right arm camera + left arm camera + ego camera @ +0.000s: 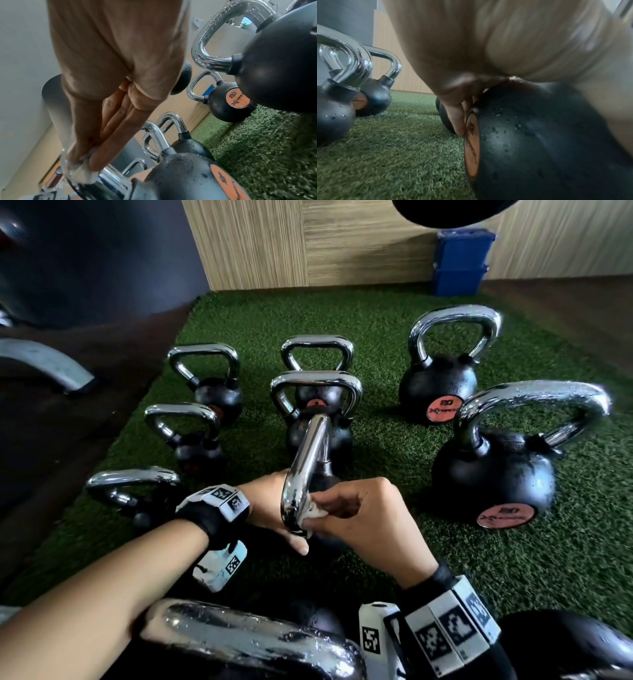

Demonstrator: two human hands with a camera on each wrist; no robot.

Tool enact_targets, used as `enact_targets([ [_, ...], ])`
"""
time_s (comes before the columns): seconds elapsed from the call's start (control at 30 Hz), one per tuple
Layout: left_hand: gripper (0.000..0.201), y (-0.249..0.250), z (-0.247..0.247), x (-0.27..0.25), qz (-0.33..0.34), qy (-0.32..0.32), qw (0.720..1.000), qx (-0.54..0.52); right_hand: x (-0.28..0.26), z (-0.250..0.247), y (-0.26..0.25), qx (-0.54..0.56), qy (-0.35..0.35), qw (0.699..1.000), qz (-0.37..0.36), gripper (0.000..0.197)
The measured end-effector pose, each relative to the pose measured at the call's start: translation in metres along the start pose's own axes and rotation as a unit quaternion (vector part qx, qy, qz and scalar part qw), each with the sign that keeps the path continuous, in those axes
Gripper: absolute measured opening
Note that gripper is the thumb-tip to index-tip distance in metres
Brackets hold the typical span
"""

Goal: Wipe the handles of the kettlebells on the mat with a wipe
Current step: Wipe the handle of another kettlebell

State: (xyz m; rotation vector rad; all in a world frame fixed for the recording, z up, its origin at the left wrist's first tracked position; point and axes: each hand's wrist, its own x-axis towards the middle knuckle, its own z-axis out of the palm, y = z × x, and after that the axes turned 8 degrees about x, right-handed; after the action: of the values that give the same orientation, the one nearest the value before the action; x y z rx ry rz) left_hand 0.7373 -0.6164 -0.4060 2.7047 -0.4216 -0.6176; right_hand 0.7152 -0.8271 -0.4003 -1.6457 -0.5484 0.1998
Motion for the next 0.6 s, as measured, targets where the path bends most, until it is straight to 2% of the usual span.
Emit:
enact_targets([
  [0.03,0.071,-0.002,0.003,-0.001,-0.016,0.021,1.0,-0.004,-0.003,0.001,0.002,-0.008,-0.011,1.0,0.001,0.024],
  [0.1,0.117,-0.007,0.007,-0.001,-0.043,0.045,0.998,0.0,-0.008,0.005,0.007,-0.049,-0.013,0.999,-0.017,0.021],
  [0.13,0.126,-0.008,0.009,0.0,-0.046,0.041,0.998,0.006,-0.01,0.007,0.01,-0.078,-0.003,0.997,-0.03,0.02],
  [0.2,0.121,-0.01,0.01,0.002,-0.045,0.034,0.998,0.001,-0.011,0.008,0.014,-0.113,0.003,0.992,-0.047,0.019],
  [0.27,0.113,-0.01,0.01,0.002,-0.043,0.039,0.998,-0.027,-0.01,0.007,0.015,-0.136,-0.026,0.987,-0.078,0.019],
  [0.33,0.093,-0.008,0.01,-0.001,-0.032,0.035,0.998,-0.028,-0.006,0.007,0.013,-0.174,-0.071,0.976,-0.114,0.023],
  [0.4,0.076,-0.006,0.01,-0.004,-0.015,0.028,0.999,-0.018,0.002,0.008,0.01,-0.186,-0.105,0.972,-0.1,0.028],
  [0.5,0.081,-0.006,0.012,-0.005,0.008,0.047,0.998,-0.047,0.013,0.006,0.004,-0.199,-0.155,0.965,-0.069,0.03],
  [0.6,0.076,-0.011,0.017,-0.001,0.023,0.057,0.997,-0.047,0.02,0.0,0.003,-0.149,-0.191,0.969,-0.055,0.019],
])
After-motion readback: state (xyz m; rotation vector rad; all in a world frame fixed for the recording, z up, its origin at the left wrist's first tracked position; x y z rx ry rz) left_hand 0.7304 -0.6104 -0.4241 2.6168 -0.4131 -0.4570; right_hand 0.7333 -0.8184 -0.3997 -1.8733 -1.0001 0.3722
